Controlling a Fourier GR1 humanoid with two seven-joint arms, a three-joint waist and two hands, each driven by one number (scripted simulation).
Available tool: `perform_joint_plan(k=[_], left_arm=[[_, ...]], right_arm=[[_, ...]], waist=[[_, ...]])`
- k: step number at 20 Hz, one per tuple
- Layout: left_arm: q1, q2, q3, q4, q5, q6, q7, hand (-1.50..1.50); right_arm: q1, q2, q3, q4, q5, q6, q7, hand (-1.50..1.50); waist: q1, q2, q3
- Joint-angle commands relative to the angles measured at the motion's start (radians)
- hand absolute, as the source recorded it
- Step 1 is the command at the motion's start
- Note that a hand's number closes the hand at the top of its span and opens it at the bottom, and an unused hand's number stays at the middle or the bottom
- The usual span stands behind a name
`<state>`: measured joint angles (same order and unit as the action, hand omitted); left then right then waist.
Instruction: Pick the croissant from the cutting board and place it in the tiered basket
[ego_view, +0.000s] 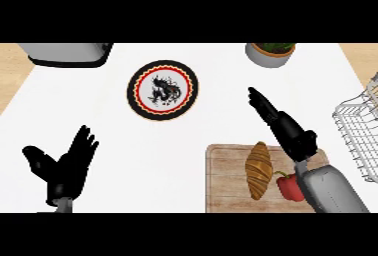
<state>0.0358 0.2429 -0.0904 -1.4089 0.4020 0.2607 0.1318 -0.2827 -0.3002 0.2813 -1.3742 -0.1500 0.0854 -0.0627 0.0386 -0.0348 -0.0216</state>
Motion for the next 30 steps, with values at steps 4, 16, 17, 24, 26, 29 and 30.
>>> perform_joint_plan(k=[4,16,17,24,26,29,30], left_arm=[[-0.058,0.17,0.036,-0.037,-0.172,0.037,-0.103,0.0],[-0.09,0.277,-0.012,-0.078,-0.294,0.016,-0.102,0.0],[-0.08,0.282,-0.006,-0.091,-0.294,0.02,-0.099,0.0],[-0.137,0.263,-0.043,-0.091,-0.321,0.017,-0.084,0.0],[-0.157,0.224,-0.075,-0.062,-0.343,0.031,-0.095,0.0],[-0.166,0.271,-0.041,-0.068,-0.326,0.0,-0.075,0.0],[-0.178,0.232,-0.067,-0.043,-0.352,0.026,-0.097,0.0]], right_arm=[[0.088,0.088,-0.204,-0.061,-0.028,-0.32,0.003,1.5],[0.54,0.257,-0.283,-0.24,0.222,-0.984,0.139,-1.5],[0.589,0.213,-0.257,-0.295,0.253,-0.967,0.199,-1.5],[0.712,0.007,-0.047,-0.409,0.451,-0.773,0.562,-1.5],[0.681,-0.069,-0.057,-0.461,0.481,-0.708,0.71,-1.5],[0.679,-0.113,-0.034,-0.606,0.542,-0.652,0.923,-1.5],[0.622,-0.144,-0.061,-0.625,0.563,-0.621,1.014,-1.5]], waist=[[-0.11,0.017,0.025],[-0.126,0.021,0.015],[-0.119,0.019,0.013],[-0.056,0.04,0.008],[-0.051,0.049,0.008],[-0.033,0.041,0.009],[-0.032,0.047,0.009]])
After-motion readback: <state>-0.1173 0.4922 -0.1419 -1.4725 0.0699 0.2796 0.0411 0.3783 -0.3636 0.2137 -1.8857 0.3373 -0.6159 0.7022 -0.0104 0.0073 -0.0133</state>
